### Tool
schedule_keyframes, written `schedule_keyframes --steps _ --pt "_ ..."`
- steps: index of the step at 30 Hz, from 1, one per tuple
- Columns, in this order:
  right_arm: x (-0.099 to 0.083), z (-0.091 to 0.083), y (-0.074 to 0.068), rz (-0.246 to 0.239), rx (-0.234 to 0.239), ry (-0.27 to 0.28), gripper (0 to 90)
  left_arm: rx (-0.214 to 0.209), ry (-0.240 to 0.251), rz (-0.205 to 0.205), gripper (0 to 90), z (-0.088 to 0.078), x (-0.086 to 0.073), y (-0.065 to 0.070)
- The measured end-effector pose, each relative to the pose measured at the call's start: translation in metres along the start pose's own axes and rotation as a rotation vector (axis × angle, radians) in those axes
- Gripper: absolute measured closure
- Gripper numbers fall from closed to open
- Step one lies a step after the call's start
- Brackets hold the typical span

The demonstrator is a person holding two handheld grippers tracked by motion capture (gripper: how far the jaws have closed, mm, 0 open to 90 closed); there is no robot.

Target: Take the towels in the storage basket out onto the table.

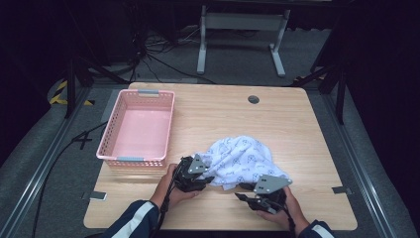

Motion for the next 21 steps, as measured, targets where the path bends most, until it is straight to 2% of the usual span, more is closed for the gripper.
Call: schedule_keyframes --steps 1,2,3,5,8,10,12,13,14,15,16,19,21 --pt "0.000 0.000 0.000 0.000 0.000 0.000 64.0 0.000 0.000 0.000 71.0 0.000 0.000 0.000" --pt "0.001 0.008 0.001 -0.004 -0.001 -0.018 61.9 0.000 -0.002 -0.001 71.0 -0.001 0.001 -0.001" --pt "0.003 0.018 0.004 0.002 -0.004 -0.022 58.6 -0.021 0.021 -0.024 73.4 -0.005 0.003 -0.002" --pt "0.004 0.026 0.007 0.003 -0.022 -0.041 58.0 -0.020 0.025 -0.025 73.8 -0.007 0.005 -0.002" --pt "0.004 0.035 0.012 0.028 -0.023 -0.054 58.4 -0.028 0.086 -0.077 74.2 -0.017 0.011 -0.005" --pt "0.004 0.042 0.014 0.025 -0.053 -0.072 59.6 -0.030 0.130 -0.095 74.4 -0.027 0.016 -0.006" --pt "0.004 0.045 0.014 0.007 -0.087 -0.089 64.9 -0.035 0.153 -0.104 74.5 -0.033 0.018 -0.007" --pt "0.004 0.045 0.014 0.007 -0.087 -0.089 64.9 -0.035 0.153 -0.104 74.5 -0.033 0.018 -0.007" --pt "0.004 0.045 0.015 0.000 -0.100 -0.090 69.0 -0.015 0.164 -0.099 74.5 -0.035 0.020 -0.007" --pt "0.004 0.043 0.017 -0.020 -0.135 -0.112 81.7 -0.004 0.169 -0.099 74.6 -0.038 0.021 -0.008" --pt "0.003 0.041 0.018 -0.015 -0.137 -0.111 84.7 0.015 0.178 -0.110 74.5 -0.041 0.022 -0.010" --pt "0.002 0.033 0.022 -0.004 -0.143 -0.111 86.1 0.034 0.197 -0.121 74.6 -0.048 0.022 -0.016" --pt "0.000 0.016 0.028 -0.013 -0.176 -0.091 86.8 0.054 0.214 -0.130 75.2 -0.055 0.023 -0.021"
Point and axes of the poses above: each handheld gripper's, and its own axes: z roughly forward along the jaws, x roughly out of its top, y roughly to its right, the point moved 2 cm from there along z, roughly forward along the jaws, and after that the axes turned 14 degrees about x, right-handed, at the moved point
